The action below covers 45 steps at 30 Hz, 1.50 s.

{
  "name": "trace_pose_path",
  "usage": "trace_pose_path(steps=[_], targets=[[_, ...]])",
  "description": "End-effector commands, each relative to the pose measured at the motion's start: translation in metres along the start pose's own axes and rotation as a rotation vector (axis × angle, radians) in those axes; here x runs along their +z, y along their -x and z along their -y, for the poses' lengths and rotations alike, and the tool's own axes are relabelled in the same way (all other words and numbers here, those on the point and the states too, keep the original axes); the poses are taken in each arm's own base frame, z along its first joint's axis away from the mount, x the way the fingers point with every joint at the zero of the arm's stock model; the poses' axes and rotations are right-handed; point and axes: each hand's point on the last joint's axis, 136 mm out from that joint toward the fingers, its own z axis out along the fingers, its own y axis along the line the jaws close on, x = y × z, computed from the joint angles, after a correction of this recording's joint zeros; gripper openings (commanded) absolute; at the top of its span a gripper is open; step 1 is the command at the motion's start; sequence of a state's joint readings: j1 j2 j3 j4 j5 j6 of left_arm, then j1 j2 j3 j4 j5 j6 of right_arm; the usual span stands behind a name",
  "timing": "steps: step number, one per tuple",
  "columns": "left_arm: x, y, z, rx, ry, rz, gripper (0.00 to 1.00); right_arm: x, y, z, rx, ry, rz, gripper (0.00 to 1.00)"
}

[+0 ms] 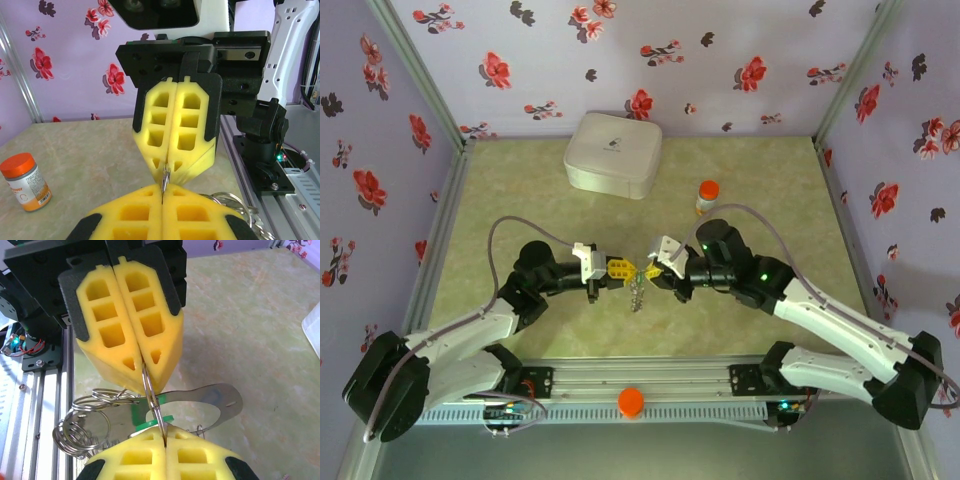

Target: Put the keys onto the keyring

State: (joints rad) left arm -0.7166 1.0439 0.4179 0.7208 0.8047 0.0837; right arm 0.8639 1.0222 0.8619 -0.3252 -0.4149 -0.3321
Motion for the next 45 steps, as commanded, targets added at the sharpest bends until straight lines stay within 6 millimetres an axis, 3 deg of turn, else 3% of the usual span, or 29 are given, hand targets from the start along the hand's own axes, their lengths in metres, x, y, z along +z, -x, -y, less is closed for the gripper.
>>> trace_pose_path(steps=[1,10,17,28,35,43,45], targets=[[0.003,0.041,0.010,0.098,-0.051,0.099,0.00,0.004,-0.007,0.007,0.013,-0.018,-0.051,0.00],[0.005,0.047,0.014,0.144,-0.060,0.115,0.00,0.009,-0.011,0.008,0.041,-0.007,-0.076,0.00],[0.006,0.035,0.014,0.129,-0.059,0.090,0.00,-0.009,0.002,0.007,-0.007,-0.039,0.017,0.21],[0.007,0.032,0.013,0.112,-0.062,0.086,0.00,-0.009,0.020,-0.013,-0.006,0.081,0.119,0.26],[0.007,0.033,0.014,0.112,-0.063,0.087,0.00,-0.001,0.019,-0.006,-0.002,0.064,0.112,0.22],[0.005,0.032,0.011,0.116,-0.039,0.073,0.00,0.001,0.021,-0.005,0.001,0.068,0.103,0.01],[0.002,0.029,0.007,0.121,0.002,0.056,0.15,0.000,0.018,-0.003,-0.002,0.055,0.074,0.00]])
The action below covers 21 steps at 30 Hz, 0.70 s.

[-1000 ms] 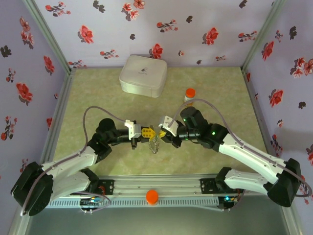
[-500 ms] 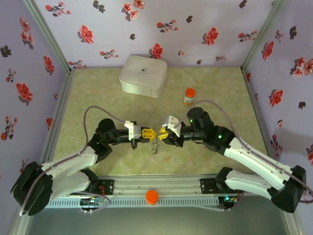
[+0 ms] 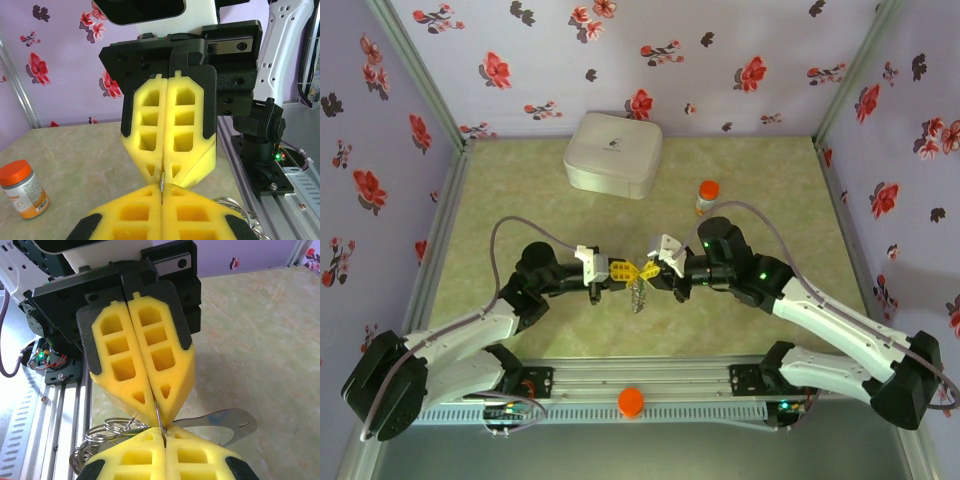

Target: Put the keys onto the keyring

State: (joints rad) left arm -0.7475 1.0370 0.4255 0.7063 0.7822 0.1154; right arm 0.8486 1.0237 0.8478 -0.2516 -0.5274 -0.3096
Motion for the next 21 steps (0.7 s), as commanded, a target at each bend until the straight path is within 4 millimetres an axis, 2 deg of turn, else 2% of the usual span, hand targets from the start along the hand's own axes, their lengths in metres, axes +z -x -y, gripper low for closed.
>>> trace_pose_path(steps=[1,5,9,14,21], targets=[[-0.004,0.024,0.000,0.101,0.027,0.042,0.20,-0.001,0.002,0.009,-0.010,-0.034,-0.026,0.00],[-0.010,0.008,-0.002,0.119,0.067,-0.062,0.25,-0.004,-0.007,0.014,-0.033,-0.061,-0.111,0.00],[-0.013,-0.022,0.000,0.109,0.040,-0.237,0.24,-0.002,-0.010,0.016,-0.081,-0.074,-0.201,0.00],[-0.009,-0.021,-0.003,0.108,0.036,-0.237,0.24,0.004,-0.012,0.014,-0.139,-0.063,-0.286,0.00],[-0.006,-0.021,-0.004,0.103,0.026,-0.244,0.24,0.017,-0.002,0.007,-0.184,-0.002,-0.290,0.00]])
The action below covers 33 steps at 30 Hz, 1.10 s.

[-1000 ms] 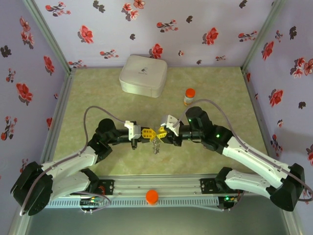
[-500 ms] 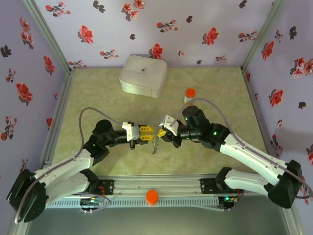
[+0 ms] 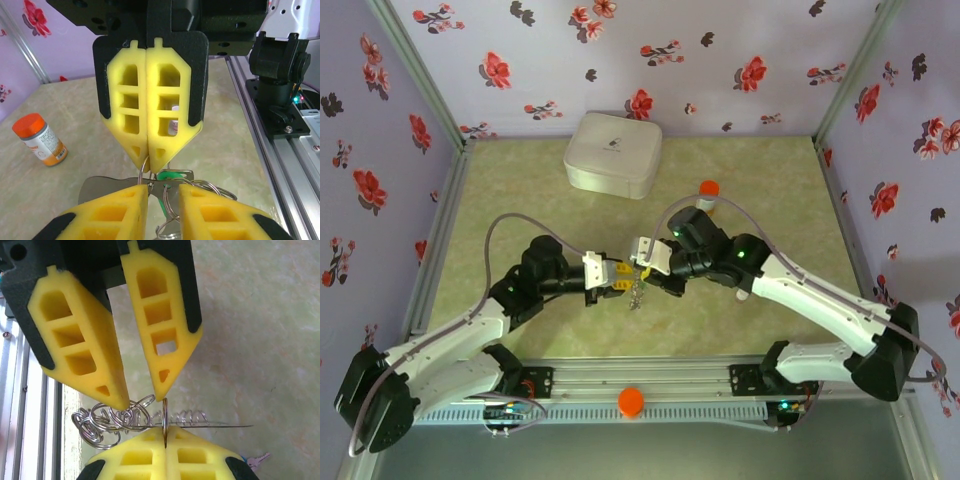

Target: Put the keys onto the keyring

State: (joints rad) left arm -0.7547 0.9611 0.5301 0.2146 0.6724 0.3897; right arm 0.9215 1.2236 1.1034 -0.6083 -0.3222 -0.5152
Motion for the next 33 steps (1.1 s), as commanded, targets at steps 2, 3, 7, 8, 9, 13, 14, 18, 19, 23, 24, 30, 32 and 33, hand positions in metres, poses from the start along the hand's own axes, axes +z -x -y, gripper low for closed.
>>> trace_pose_path(steps=[2,3,7,8,9,13,14,18,19,23,24,30,32,33], targets=[[0.001,0.010,-0.002,0.035,-0.002,0.005,0.24,-0.005,0.022,-0.005,-0.077,0.019,0.034,0.00],[0.001,0.009,-0.003,0.035,-0.002,0.002,0.24,-0.004,0.022,-0.005,-0.083,0.023,0.031,0.00],[0.000,0.007,-0.008,0.048,0.036,-0.007,0.22,-0.002,0.016,-0.006,-0.091,0.026,0.005,0.00],[0.000,0.008,-0.010,0.053,0.047,-0.005,0.22,-0.002,0.014,-0.007,-0.089,0.024,-0.002,0.00],[-0.001,0.009,-0.012,0.057,0.060,-0.003,0.22,-0.002,0.012,-0.006,-0.088,0.017,-0.009,0.00],[-0.005,0.010,-0.014,0.064,0.090,0.006,0.25,-0.003,0.000,0.003,-0.080,-0.042,-0.061,0.00],[-0.005,0.010,-0.014,0.061,0.093,0.005,0.26,-0.004,-0.002,0.004,-0.077,-0.050,-0.071,0.00],[-0.004,0.004,-0.014,0.048,0.093,-0.014,0.28,-0.005,-0.001,0.001,-0.069,-0.038,-0.061,0.00],[-0.003,0.002,-0.014,0.048,0.089,-0.026,0.29,-0.005,0.003,-0.001,-0.069,-0.029,-0.041,0.00],[0.003,-0.007,-0.011,0.035,0.051,-0.065,0.29,-0.001,0.017,-0.004,-0.076,-0.017,0.029,0.00],[0.004,-0.006,-0.010,0.031,0.044,-0.061,0.29,0.001,0.018,-0.006,-0.078,-0.005,0.031,0.00],[0.005,-0.005,-0.009,0.026,0.029,-0.055,0.18,0.008,0.016,-0.006,-0.086,0.002,0.011,0.00],[0.005,-0.006,-0.007,0.023,0.021,-0.056,0.15,0.009,0.017,-0.007,-0.090,0.005,0.012,0.00],[0.005,-0.005,-0.007,0.024,0.017,-0.052,0.15,0.010,0.017,-0.007,-0.090,0.008,0.007,0.00]])
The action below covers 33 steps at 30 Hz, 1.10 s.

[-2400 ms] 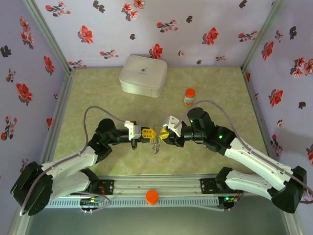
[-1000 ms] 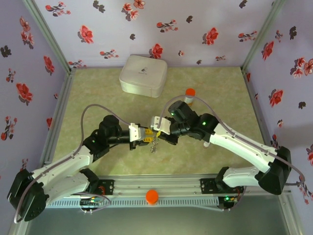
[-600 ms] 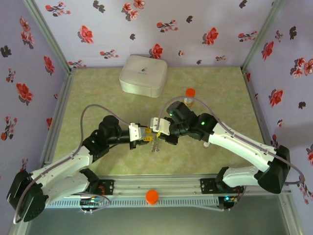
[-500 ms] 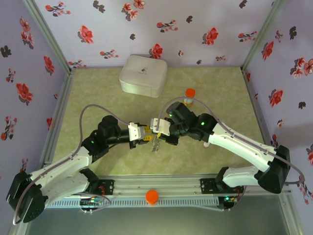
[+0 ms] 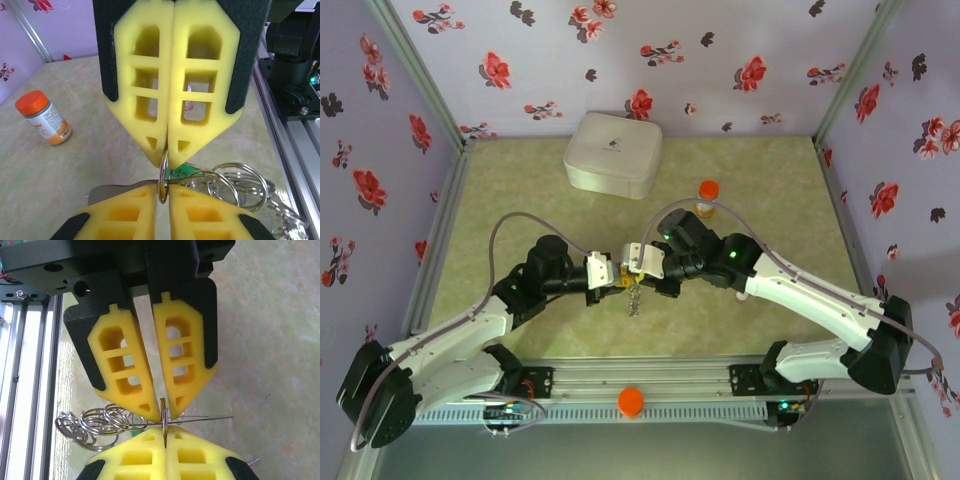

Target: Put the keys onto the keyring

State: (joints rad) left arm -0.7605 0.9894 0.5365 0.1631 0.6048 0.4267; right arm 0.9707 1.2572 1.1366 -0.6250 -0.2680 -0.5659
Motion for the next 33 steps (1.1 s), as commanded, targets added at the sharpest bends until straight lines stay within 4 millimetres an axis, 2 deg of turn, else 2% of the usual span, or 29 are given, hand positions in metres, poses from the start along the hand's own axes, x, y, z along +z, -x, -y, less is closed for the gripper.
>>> trace_pose_path(steps=[1,8,11,15,16,18,24,33], targets=[[0.000,0.014,-0.001,0.027,-0.017,0.030,0.15,0.003,0.012,-0.002,-0.012,0.015,0.039,0.00],[-0.002,0.017,-0.001,0.030,-0.012,0.038,0.18,0.008,0.003,0.001,-0.024,-0.003,-0.017,0.00],[-0.001,0.015,0.001,0.021,-0.022,0.034,0.12,0.007,0.005,0.003,-0.028,-0.013,-0.013,0.00],[0.000,0.014,0.001,0.021,-0.030,0.034,0.00,0.006,0.016,0.001,-0.015,0.002,0.037,0.00],[0.000,0.016,0.001,0.023,-0.028,0.040,0.00,0.005,0.018,0.000,-0.012,0.004,0.047,0.03],[-0.002,0.022,0.000,0.022,-0.016,0.065,0.00,-0.001,0.022,0.002,0.004,-0.018,0.088,0.14],[-0.007,0.041,0.002,0.023,0.000,0.230,0.00,-0.033,0.027,0.011,0.112,-0.012,0.340,0.25],[-0.007,0.049,0.004,0.038,-0.008,0.302,0.00,-0.029,0.012,0.002,0.143,0.021,0.338,0.26]])
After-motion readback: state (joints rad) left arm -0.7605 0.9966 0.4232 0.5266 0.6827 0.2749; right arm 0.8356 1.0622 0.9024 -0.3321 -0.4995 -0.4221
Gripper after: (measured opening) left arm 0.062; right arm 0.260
